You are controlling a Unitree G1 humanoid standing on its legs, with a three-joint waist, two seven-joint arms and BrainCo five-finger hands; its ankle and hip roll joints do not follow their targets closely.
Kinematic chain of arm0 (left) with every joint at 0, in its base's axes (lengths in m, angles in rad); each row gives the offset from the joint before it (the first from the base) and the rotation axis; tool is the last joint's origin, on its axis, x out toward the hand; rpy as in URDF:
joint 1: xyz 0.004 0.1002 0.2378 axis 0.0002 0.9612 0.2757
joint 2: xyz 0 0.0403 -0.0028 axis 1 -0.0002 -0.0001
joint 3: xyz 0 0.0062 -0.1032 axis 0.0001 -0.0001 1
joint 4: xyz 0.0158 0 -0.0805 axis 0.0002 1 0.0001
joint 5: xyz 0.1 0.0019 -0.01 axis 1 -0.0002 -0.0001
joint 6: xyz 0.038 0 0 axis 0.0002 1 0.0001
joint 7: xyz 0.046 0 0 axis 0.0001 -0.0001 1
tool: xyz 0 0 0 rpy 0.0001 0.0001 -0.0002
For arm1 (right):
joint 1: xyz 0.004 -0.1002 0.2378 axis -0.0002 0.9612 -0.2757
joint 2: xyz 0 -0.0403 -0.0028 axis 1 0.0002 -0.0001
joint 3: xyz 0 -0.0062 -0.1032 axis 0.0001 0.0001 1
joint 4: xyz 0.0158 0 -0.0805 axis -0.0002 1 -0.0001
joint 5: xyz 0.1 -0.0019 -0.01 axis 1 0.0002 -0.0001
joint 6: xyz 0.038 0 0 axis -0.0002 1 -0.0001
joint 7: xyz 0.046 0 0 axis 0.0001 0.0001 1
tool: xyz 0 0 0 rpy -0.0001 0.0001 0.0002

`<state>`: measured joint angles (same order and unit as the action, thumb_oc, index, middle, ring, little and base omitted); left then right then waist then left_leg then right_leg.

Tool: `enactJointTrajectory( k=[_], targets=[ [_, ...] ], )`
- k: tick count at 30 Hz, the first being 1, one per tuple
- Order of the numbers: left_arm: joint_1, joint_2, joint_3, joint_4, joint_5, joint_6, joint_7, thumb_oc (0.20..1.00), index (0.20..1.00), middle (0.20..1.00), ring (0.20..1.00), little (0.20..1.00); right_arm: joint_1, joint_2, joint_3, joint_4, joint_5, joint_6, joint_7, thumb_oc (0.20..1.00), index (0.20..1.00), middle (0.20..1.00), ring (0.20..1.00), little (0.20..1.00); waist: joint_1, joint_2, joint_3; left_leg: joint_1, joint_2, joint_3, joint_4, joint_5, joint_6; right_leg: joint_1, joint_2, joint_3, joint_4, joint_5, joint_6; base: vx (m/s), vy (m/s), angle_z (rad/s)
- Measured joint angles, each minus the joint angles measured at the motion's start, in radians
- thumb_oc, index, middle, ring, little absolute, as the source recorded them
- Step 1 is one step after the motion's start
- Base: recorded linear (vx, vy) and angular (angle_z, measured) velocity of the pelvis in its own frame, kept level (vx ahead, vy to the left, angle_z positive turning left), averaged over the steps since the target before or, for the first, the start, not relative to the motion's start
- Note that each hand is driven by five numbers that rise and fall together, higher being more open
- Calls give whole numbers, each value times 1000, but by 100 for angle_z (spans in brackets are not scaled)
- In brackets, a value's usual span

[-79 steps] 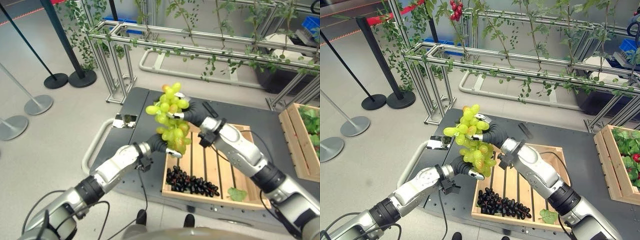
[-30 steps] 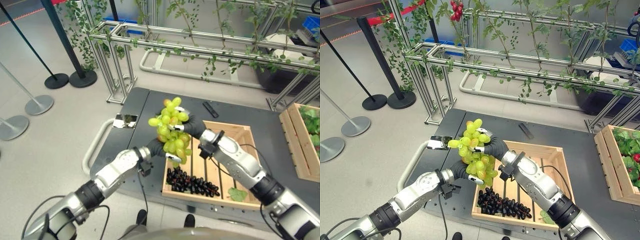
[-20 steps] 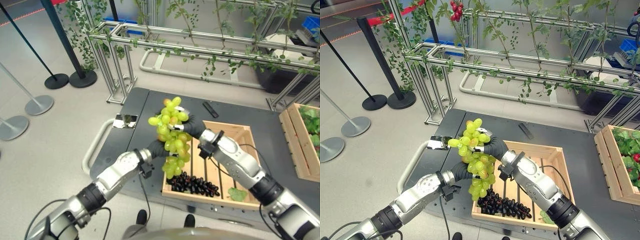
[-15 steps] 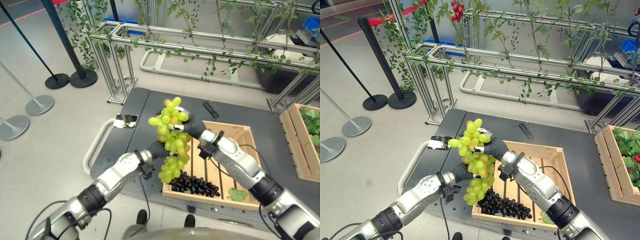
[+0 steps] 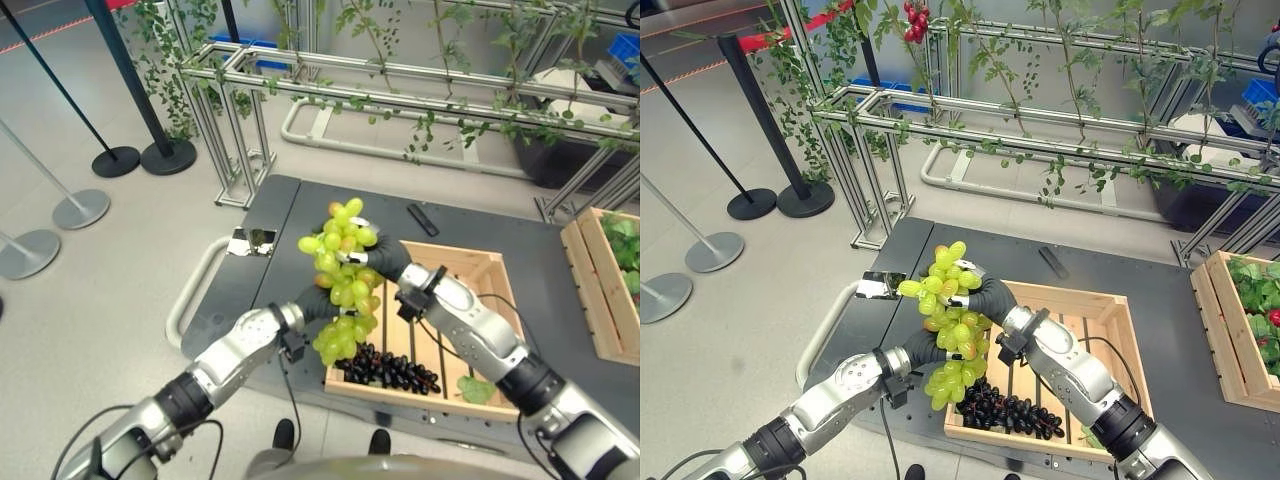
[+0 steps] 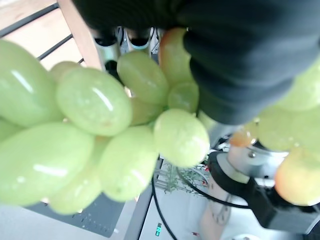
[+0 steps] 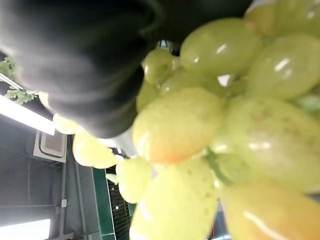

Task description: Pick up the fruits from the basket on one side to the basket on the other side

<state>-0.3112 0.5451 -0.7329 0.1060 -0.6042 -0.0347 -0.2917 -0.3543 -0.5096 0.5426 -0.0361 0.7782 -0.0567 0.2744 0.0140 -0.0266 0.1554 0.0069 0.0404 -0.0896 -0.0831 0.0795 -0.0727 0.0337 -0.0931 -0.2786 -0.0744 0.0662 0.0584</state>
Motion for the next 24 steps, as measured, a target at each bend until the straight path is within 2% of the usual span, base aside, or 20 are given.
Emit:
enactJointTrajectory(
  k=[2, 3, 11, 24],
  targets=[
    [4, -1, 0, 0, 0, 0, 0, 200, 200, 200, 200, 200, 4, 0, 0, 0, 0, 0, 0, 200, 200, 200, 200, 200, 0, 3, -2, 0, 0, 0, 0, 0, 0, 0, 0, 0, 0, 0, 0, 0, 0, 0],
    [5, -2, 0, 0, 0, 0, 0, 200, 200, 200, 200, 200, 5, 0, 0, 0, 0, 0, 0, 1000, 1000, 1000, 1000, 1000, 0, 4, -2, 0, 0, 0, 0, 0, 0, 0, 0, 0, 0, 0, 0, 0, 0, 0],
    [21, -3, 24, 0, -14, 1, 4, 200, 200, 200, 200, 200, 5, -7, 0, 1, 0, 0, 7, 1000, 1000, 1000, 1000, 1000, 0, 4, -3, 0, 3, -1, 1, 0, 0, 1, 0, -2, 0, -1, 2, 0, 0, 0],
    [85, -18, 198, 1, -90, 0, 22, 200, 200, 200, 200, 200, 63, -40, -78, -3, -4, 1, 30, 1000, 1000, 1000, 1000, 1000, 0, 4, -3, 1, 4, -7, 2, 0, 0, 5, 0, -4, -2, -3, 4, 0, 0, 0]
  ],
)
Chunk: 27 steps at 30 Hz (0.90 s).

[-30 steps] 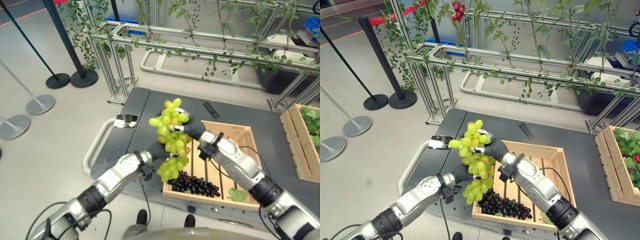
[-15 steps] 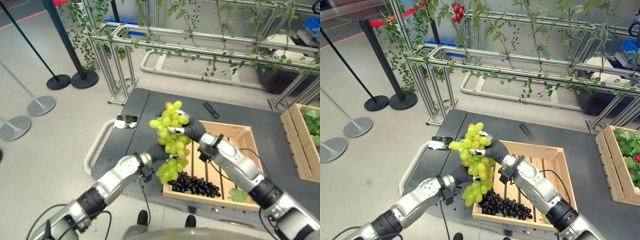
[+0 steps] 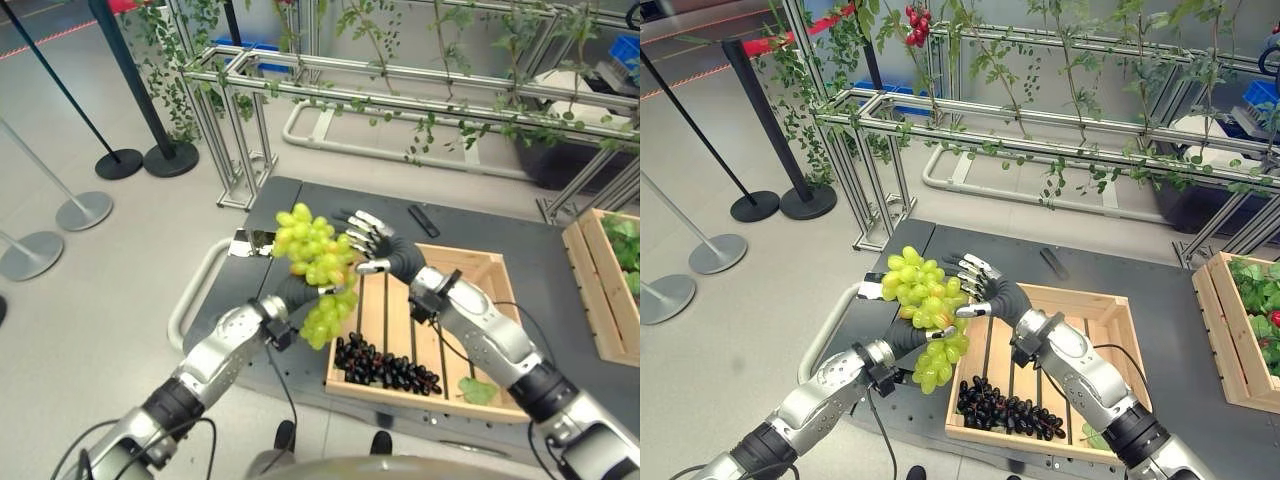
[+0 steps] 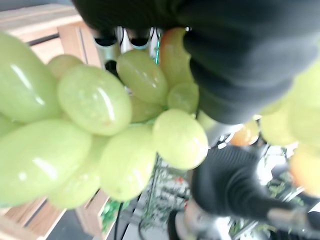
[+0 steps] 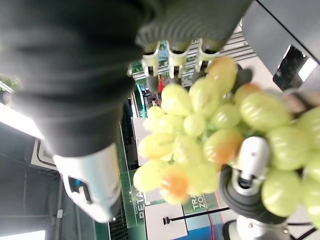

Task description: Pick up the fruits from the basket on one side to the basket on the other side

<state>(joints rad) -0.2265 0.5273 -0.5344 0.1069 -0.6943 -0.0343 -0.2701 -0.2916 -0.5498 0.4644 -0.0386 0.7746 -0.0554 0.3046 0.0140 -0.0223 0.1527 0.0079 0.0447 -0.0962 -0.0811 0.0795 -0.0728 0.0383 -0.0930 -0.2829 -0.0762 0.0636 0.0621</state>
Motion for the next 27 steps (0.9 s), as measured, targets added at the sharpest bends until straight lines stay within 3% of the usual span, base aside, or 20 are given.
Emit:
enactJointTrajectory(
  k=[7, 15, 22, 27],
  targets=[
    [32, -17, 89, 0, -35, -11, 13, 200, 200, 200, 200, 200, 68, -20, -61, 0, -17, 0, 21, 1000, 1000, 1000, 1000, 1000, -1, 0, 0, 2, 0, 2, -1, 0, 0, 2, 0, 0, -1, 0, 0, 0, 0, 0],
    [108, -49, 220, 0, -39, -41, 16, 200, 200, 200, 200, 200, 174, -23, -226, -2, -46, -10, 34, 1000, 1000, 1000, 1000, 1000, -2, 2, 0, 12, 1, 8, -5, 0, 0, 13, -2, 4, -13, 1, 2, 8, 2, -1],
    [257, -73, 411, -1, -26, -73, 27, 200, 200, 200, 200, 200, 259, 6, -473, 14, -185, -78, -59, 1000, 1000, 1000, 1000, 1000, -16, 7, 1, 20, 2, 24, -5, -8, 2, 12, -1, 24, -14, 1, 2, 25, 15, -7],
    [356, -102, 518, -1, -25, -91, 33, 200, 200, 200, 200, 200, 301, 70, -570, 31, -217, -117, -116, 1000, 1000, 1000, 1000, 1000, -24, 11, -1, 39, 5, 39, -6, -20, 3, 21, 0, 40, -14, 0, 2, 26, 28, -12]
  ],
)
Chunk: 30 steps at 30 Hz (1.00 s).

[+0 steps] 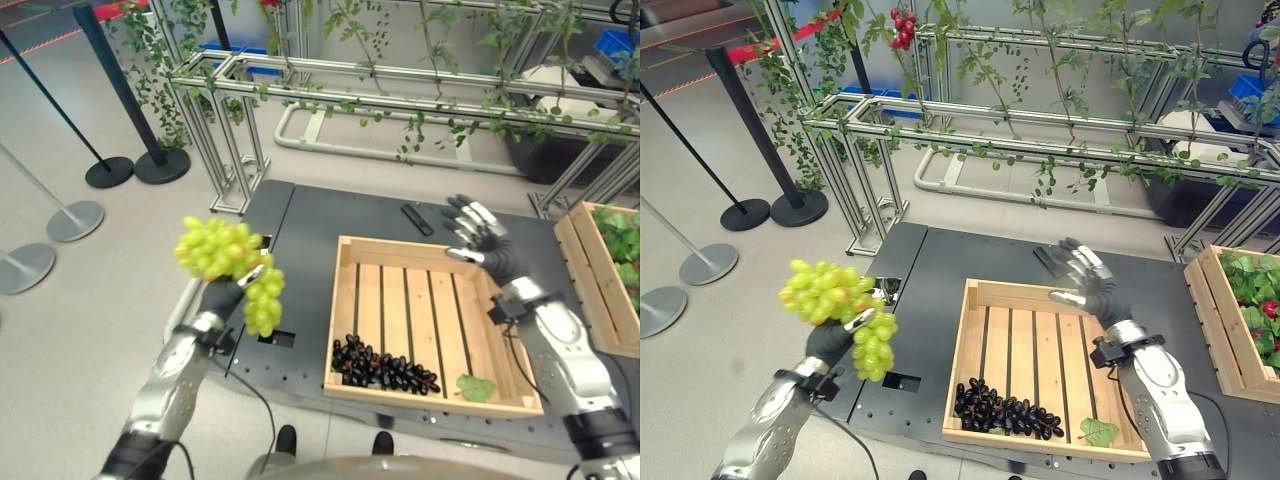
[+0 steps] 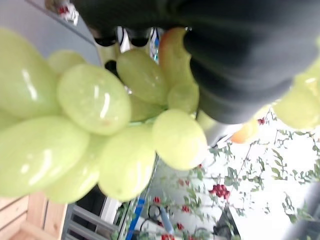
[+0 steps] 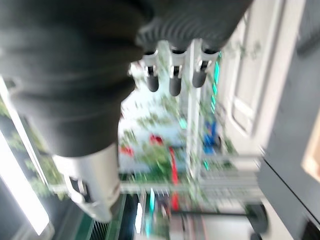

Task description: Pick up the fruits from the basket on one side to the basket on the other side

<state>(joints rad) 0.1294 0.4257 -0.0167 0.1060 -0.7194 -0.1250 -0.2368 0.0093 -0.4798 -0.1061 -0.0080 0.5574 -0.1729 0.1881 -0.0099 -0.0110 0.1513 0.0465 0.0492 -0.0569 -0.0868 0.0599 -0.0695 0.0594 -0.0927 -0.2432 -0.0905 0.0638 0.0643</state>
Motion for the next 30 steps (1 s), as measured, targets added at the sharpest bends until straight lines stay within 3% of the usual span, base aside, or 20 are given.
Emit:
enactJointTrajectory(
  k=[1, 9, 21, 26, 30],
  targets=[
    [28, -23, 33, 0, 1, -4, 5, 200, 200, 200, 200, 200, 14, 41, -40, 20, 1, -15, -26, 1000, 1000, 1000, 1000, 1000, -2, 2, -2, 9, -1, 4, 0, -4, 1, 5, 0, 6, 0, -1, 2, 10, 31, -13],
    [67, -78, 154, -3, 96, -60, 65, 200, 200, 200, 200, 200, 54, 75, -77, 82, -49, -38, -105, 1000, 1000, 1000, 1000, 1000, -1, 10, -21, 12, -1, 24, 0, -8, 2, -1, 0, 26, 0, -1, 2, -8, 35, -7],
    [67, -144, 200, 1, 196, -110, 211, 200, 200, 200, 200, 200, 69, 78, -78, 135, -175, -40, -153, 1000, 1000, 1000, 1000, 1000, 1, 4, -44, 10, -6, 50, 0, -10, 4, -25, -3, 50, 12, 1, 5, -22, 33, -6],
    [63, -142, 201, 4, 230, -139, 236, 200, 200, 200, 200, 200, 49, 72, -78, 137, -181, -40, -153, 1000, 1000, 1000, 1000, 1000, 1, 5, -30, -42, -27, 88, 72, -43, 19, -117, -17, 113, 96, -8, 10, -162, 134, -38],
    [21, -137, 202, 34, 237, -158, 269, 200, 200, 200, 200, 200, -7, 72, -45, 149, -195, -40, -165, 1000, 1000, 1000, 1000, 1000, 0, -11, 35, -89, -54, 175, 116, -63, 51, -214, -64, 186, 140, 20, 54, -176, 72, -65]
  ],
)
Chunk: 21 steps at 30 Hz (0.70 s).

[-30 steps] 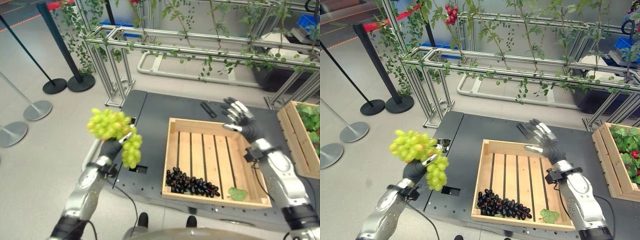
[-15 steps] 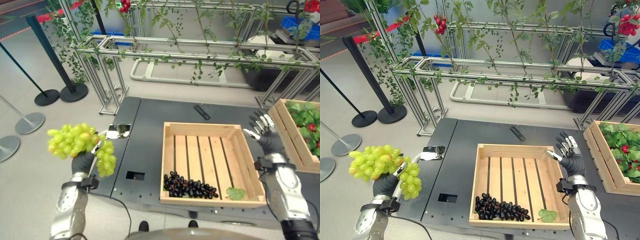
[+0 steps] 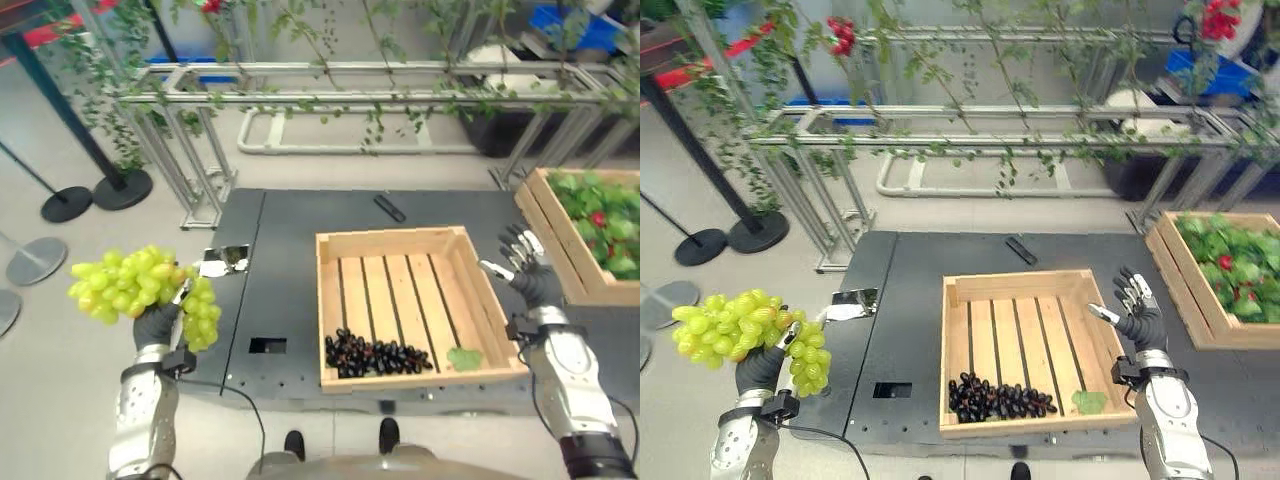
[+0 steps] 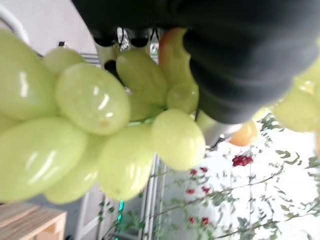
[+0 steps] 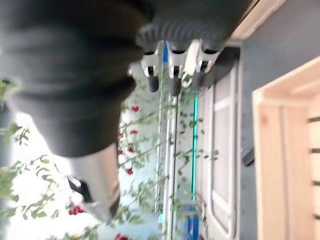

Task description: Pick up the fruits from the basket on one side to the basket on the other side

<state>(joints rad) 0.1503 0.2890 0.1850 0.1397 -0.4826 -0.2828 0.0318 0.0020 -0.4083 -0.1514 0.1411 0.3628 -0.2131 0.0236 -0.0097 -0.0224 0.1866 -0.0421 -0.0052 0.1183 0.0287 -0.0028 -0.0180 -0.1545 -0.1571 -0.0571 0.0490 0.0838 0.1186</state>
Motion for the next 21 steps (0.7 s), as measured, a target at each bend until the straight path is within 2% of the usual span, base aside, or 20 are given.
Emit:
enactJointTrajectory(
  k=[2, 3, 4, 5, 6, 7, 8, 9, 10, 11, 13, 15, 16, 17, 18, 20, 21],
  targets=[
    [-35, 8, 0, 6, 13, 1, 11, 200, 200, 200, 200, 200, 7, 7, 13, 11, 0, 1, -6, 1000, 1000, 1000, 1000, 1000, -4, -11, 20, -33, 1, 22, 27, 1, 15, -18, -12, 7, -10, 8, 13, -180, 35, -25],
    [-48, 10, 0, 4, 45, 1, 15, 200, 200, 200, 200, 200, 14, 6, 15, 18, 0, 2, -6, 1000, 1000, 1000, 1000, 1000, 1, 13, 30, -54, 34, 48, 39, 2, 23, -51, 0, -3, 105, -43, 9, -172, 5, 6],
    [-57, 12, 1, 0, 59, -2, 17, 200, 200, 200, 200, 200, 13, 3, 16, 18, 0, 3, -5, 1000, 1000, 1000, 1000, 1000, 2, 23, 35, -56, 50, 45, 39, 1, 23, -56, 3, -16, 171, -67, 9, -145, -18, 10],
    [-66, 15, 5, 1, 69, -10, 20, 200, 200, 200, 200, 200, 14, 0, 16, 15, 0, 2, -4, 1000, 1000, 1000, 1000, 1000, 25, 35, 41, -60, 75, 72, 44, 15, 14, -41, -15, -18, 303, -147, 24, -120, -57, 12],
    [-74, 16, 5, 1, 71, -10, 23, 200, 200, 200, 200, 200, 18, -2, 16, 16, -1, 2, -4, 1000, 1000, 1000, 1000, 1000, 31, 36, 42, -58, 83, 77, 53, 15, 13, -21, -36, -21, 397, -189, 29, -150, -176, 15],
    [-77, 21, 7, -1, 76, -13, 29, 200, 200, 200, 200, 200, 22, -2, 19, 12, -2, 2, 1, 1000, 1000, 1000, 1000, 1000, 55, 34, 40, -58, 93, 75, 59, 18, 10, 40, -66, -21, 431, -230, 60, -97, -156, 13],
    [-80, 25, 10, -1, 76, -13, 32, 200, 200, 200, 200, 200, 23, -3, 19, 11, -2, 2, 4, 1000, 1000, 1000, 1000, 1000, 72, 30, 40, -60, 97, 74, 71, 19, 8, 68, -81, -16, 444, -247, 76, -132, -209, -10],
    [-72, 46, 15, -2, 76, -16, 39, 200, 200, 200, 200, 200, 26, 2, 20, 3, -3, 2, 12, 1000, 1000, 1000, 1000, 1000, 113, 4, 34, -69, 88, 69, 99, 12, -1, 147, -102, -10, 350, -181, 82, -153, -175, -25],
    [-63, 56, 25, -2, 77, -19, 40, 200, 200, 200, 200, 200, 20, 6, 23, 3, -3, 2, 14, 1000, 1000, 1000, 1000, 1000, 121, 0, 34, -73, 92, 44, 105, 7, -9, 183, -93, -6, 291, -205, 107, -220, -259, -34],
    [-52, 60, 38, -1, 77, -18, 42, 200, 200, 200, 200, 200, 7, 4, 24, 2, -8, 2, 15, 1000, 1000, 1000, 1000, 1000, 133, 1, 33, -80, 109, 13, 107, 30, -21, 213, -80, -20, 221, -233, 98, -207, -254, -33],
    [-38, 63, 39, 1, 77, -19, 42, 200, 200, 200, 200, 200, 2, -4, 24, -10, -8, 2, 31, 1000, 1000, 1000, 1000, 1000, 143, -17, 31, -109, 123, -5, 165, 27, -24, 260, -62, -8, 112, -278, 72, -294, -305, -36],
    [-36, 62, 38, 1, 77, -18, 40, 200, 200, 200, 200, 200, 4, -3, 25, -13, -7, 3, 38, 1000, 1000, 1000, 1000, 1000, 142, -25, 28, -139, 143, -15, 214, 26, -26, 264, -46, -9, 73, -306, 35, -340, -315, -33],
    [-17, 41, 34, 1, 77, -19, 39, 200, 200, 200, 200, 200, 20, -16, 30, -12, -8, 5, 47, 1000, 1000, 1000, 1000, 1000, 136, -1, 19, -162, 186, -48, 230, 46, -36, 234, -2, -17, 97, -299, 17, -263, -295, -35],
    [-11, 30, 32, 2, 78, -18, 37, 200, 200, 200, 200, 200, 31, -24, 30, -13, -7, 7, 53, 1000, 1000, 1000, 1000, 1000, 131, 5, 15, -160, 199, -62, 228, 51, -32, 225, 6, -17, 103, -303, 5, -294, -359, -35],
    [6, 9, 31, 4, 78, -18, 33, 200, 200, 200, 200, 200, 46, -43, 31, -15, -7, 11, 60, 1000, 1000, 1000, 1000, 1000, 120, 14, 10, -141, 223, -77, 201, 76, -64, 209, 34, -18, 134, -307, -6, -330, -462, -39],
    [34, -8, 20, 20, 78, -17, 32, 200, 200, 200, 200, 200, 65, -71, 27, -17, -5, 11, 64, 1000, 1000, 1000, 1000, 1000, 106, 35, 9, -123, 249, -96, 173, 100, -81, 194, 62, -34, 177, -318, -23, -238, -356, -7],
    [14, -14, 0, 47, 78, -13, 26, 200, 200, 200, 200, 200, 86, -98, 19, -17, -1, 13, 67, 1000, 1000, 1000, 1000, 1000, 87, 53, 15, -119, 268, -119, 154, 112, -100, 191, 80, -42, 205, -333, -38, -163, -212, 38]
  ],
)
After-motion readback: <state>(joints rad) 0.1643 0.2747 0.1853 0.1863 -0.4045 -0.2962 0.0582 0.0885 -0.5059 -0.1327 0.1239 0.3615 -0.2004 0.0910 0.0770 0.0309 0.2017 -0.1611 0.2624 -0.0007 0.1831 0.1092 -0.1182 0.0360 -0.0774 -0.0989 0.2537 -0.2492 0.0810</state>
